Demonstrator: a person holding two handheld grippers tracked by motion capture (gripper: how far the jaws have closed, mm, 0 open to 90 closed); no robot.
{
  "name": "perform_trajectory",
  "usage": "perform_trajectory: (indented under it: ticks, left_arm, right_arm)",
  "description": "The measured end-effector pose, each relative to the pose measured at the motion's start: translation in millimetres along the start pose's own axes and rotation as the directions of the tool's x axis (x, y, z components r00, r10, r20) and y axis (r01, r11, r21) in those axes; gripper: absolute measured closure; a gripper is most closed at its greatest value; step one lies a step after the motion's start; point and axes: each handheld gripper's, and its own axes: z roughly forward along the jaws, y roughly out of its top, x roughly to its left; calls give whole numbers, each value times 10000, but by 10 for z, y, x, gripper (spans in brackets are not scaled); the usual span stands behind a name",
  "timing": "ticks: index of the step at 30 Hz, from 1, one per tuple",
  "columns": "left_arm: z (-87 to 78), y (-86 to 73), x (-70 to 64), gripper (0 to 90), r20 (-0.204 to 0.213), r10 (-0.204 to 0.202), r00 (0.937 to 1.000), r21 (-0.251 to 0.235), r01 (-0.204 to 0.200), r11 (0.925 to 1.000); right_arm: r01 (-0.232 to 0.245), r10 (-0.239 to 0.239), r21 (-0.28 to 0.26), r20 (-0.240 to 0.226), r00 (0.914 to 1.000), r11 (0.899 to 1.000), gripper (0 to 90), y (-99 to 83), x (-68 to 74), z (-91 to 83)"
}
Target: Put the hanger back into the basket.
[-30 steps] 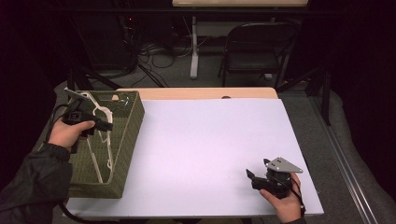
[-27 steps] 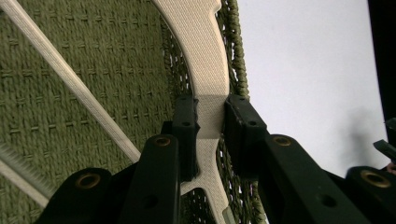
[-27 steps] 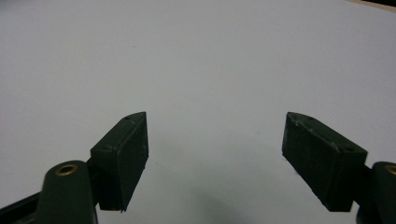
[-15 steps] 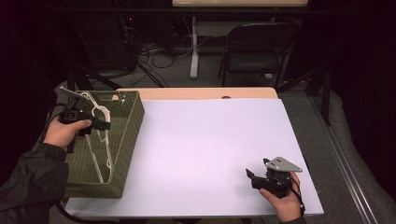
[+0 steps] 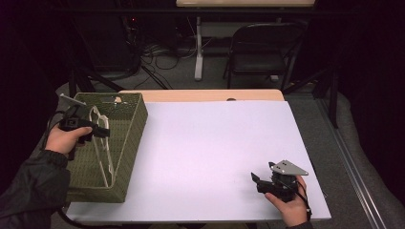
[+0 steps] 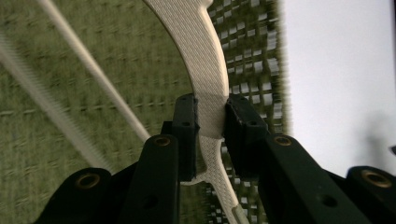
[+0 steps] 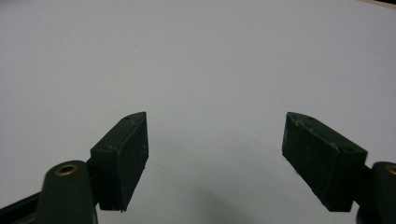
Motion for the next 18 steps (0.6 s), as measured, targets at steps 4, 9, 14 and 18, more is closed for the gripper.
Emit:
perform_trajectory:
  ticks: [4,9,14,18]
  left_arm:
    - [55,-20,61,750,330,-179,9993,-132,183,9997]
    - [86,-9,24,736,70,-105,9999,-68,106,9999]
    - [61,-6,4,664,-278,30,9996,5,-29,10000]
    - [10,-15,19,644,-326,-7,9995,-13,7,10000]
  right_arm:
    - [-18,18,40,-10,10000,10000,226,2,2,-6]
    - [4,-4,33,-23,10000,10000,226,5,4,-1]
    - [25,-25,-4,-27,10000,10000,226,6,-3,-5]
    - [8,-8,-10,-29,10000,10000,226,9,2,-6]
